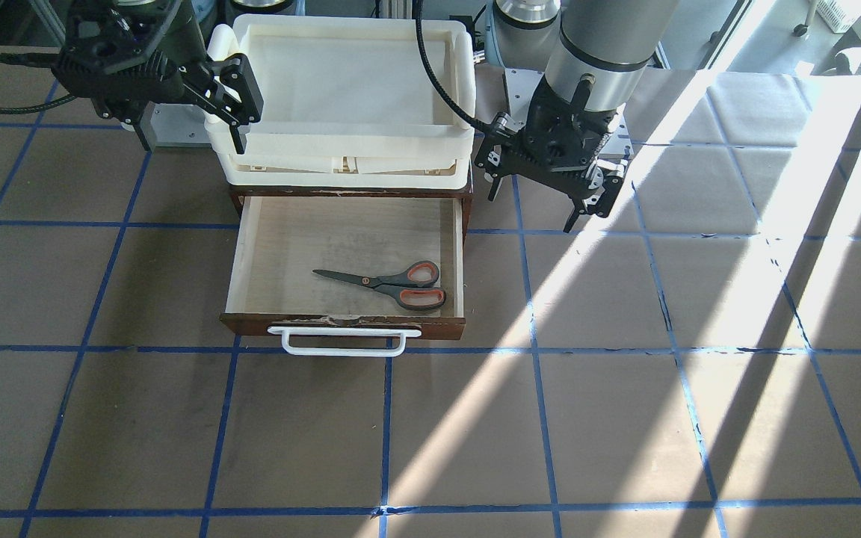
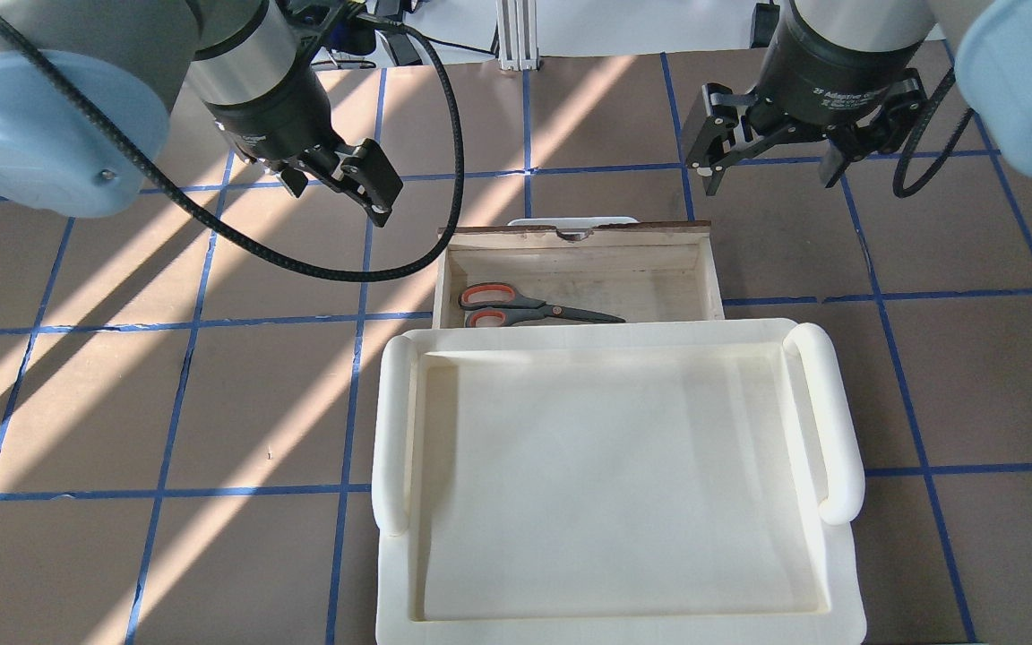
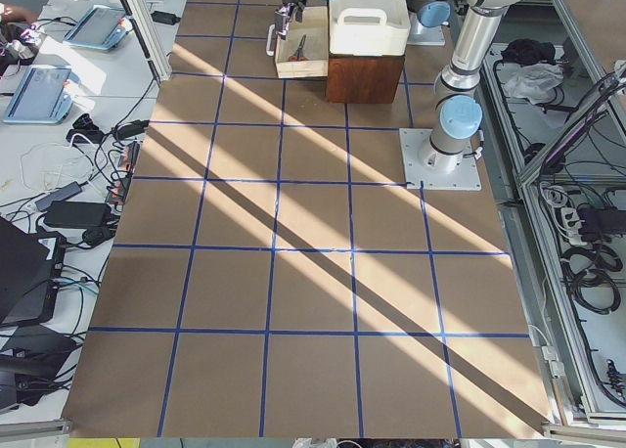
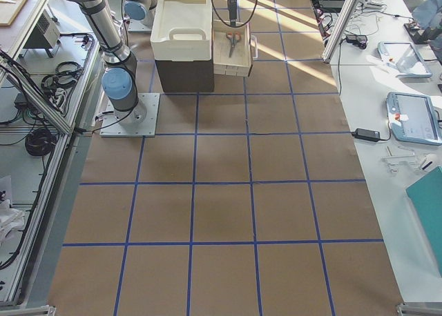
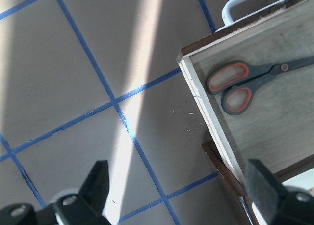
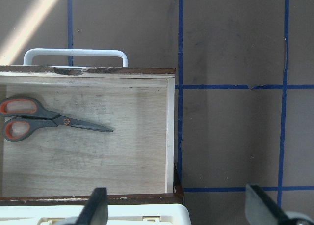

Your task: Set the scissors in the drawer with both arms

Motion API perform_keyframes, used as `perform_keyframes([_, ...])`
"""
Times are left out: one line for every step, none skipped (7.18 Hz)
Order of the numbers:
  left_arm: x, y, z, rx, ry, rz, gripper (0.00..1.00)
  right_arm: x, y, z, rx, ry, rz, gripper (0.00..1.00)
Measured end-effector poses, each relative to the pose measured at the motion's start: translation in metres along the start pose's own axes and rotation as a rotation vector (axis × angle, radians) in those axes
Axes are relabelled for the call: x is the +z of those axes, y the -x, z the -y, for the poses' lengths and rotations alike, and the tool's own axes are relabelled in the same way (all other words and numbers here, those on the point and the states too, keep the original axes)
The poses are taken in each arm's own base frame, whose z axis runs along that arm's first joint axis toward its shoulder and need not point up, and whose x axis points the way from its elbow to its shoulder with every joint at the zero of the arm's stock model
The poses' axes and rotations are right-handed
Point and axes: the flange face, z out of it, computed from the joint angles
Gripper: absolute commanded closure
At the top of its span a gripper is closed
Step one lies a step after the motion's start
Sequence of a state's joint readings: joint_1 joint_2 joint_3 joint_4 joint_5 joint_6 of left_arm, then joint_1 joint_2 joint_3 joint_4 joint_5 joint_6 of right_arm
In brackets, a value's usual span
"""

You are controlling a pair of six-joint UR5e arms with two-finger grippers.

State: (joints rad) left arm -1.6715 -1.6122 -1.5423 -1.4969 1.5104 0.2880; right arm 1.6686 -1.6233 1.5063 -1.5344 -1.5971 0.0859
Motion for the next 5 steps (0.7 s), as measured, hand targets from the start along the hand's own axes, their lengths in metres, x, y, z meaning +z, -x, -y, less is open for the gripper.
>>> perform_keyframes([-0.006, 0.018, -0.009, -0.057, 0.002, 0.017, 0.0, 0.0, 0.0, 0.0, 0.0, 0.0, 0.0, 0.0])
perform_keyframes([-0.012, 0.04, -0.017, -0.105, 0.014, 0.074, 0.0, 0.0, 0.0, 0.0, 0.0, 0.001, 0.0, 0.0])
perform_keyframes([-0.017, 0.055, -0.024, -0.149, 0.031, 0.135, 0.0, 0.0, -0.001, 0.0, 0.001, 0.001, -0.001, 0.0])
perform_keyframes([-0.019, 0.063, -0.028, -0.2, 0.038, 0.162, 0.0, 0.001, -0.001, 0.0, 0.001, 0.003, -0.001, 0.0])
perform_keyframes([-0.018, 0.068, -0.031, -0.243, 0.046, 0.17, 0.0, 0.001, -0.001, 0.0, 0.002, 0.004, -0.002, 0.0])
